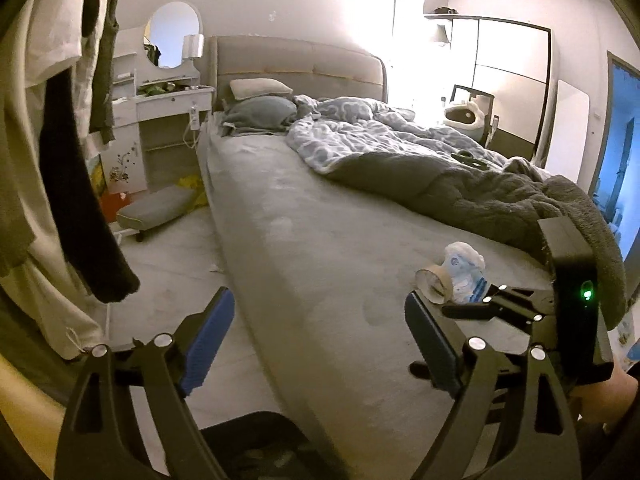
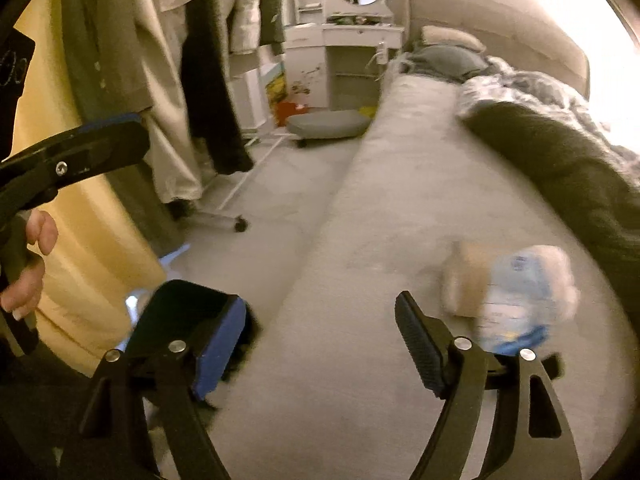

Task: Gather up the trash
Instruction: 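Move both grippers back to the remaining items on the bed, then grasp the other black curved plastic piece with the right gripper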

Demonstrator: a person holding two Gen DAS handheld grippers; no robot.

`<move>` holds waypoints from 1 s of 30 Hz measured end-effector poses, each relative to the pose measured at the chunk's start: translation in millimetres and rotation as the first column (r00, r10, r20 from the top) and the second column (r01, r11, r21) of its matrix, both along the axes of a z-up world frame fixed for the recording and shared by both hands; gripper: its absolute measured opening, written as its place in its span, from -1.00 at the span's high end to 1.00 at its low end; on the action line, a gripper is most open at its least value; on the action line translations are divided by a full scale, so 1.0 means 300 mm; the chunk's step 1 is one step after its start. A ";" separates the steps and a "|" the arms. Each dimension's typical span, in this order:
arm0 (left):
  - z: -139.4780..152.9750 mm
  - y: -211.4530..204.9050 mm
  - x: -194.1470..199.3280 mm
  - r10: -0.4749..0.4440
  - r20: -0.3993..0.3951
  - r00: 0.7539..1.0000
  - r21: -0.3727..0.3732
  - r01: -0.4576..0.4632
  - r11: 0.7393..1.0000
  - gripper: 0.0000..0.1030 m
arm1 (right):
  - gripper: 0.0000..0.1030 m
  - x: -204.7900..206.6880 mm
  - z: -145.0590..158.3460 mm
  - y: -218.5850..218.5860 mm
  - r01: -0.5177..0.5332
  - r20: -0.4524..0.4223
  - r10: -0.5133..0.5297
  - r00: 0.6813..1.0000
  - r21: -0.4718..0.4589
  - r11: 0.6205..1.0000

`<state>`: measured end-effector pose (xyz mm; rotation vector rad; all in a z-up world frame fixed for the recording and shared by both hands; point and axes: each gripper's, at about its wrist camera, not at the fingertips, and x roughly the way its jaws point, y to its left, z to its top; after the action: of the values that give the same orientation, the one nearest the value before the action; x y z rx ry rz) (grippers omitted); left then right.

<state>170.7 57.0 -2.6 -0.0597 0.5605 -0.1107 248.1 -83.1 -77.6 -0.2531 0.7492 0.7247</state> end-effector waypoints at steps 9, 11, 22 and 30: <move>-0.053 -0.118 0.076 -0.090 -0.039 0.995 0.008 0.090 0.996 -0.75 | -0.64 0.059 0.025 -0.215 0.141 0.057 -0.142 0.988 0.018 0.990; -0.064 -0.141 0.089 -0.109 -0.042 0.993 0.018 0.110 0.994 -0.75 | -0.66 0.072 0.026 -0.248 0.168 0.066 -0.169 0.983 0.020 0.986; -0.120 -0.219 0.184 -0.180 -0.069 0.981 0.033 0.183 0.983 -0.75 | -0.70 0.117 -0.026 -0.336 0.241 0.060 -0.239 0.969 -0.016 0.970; -0.154 -0.275 0.247 -0.275 -0.078 0.958 0.047 0.279 0.959 -0.75 | -0.70 0.116 -0.070 -0.373 0.206 0.033 -0.205 0.978 -0.041 0.978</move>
<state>244.7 -25.6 -48.9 0.0718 0.6407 -0.3665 283.0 -195.2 -98.7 -0.2221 0.7524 0.5078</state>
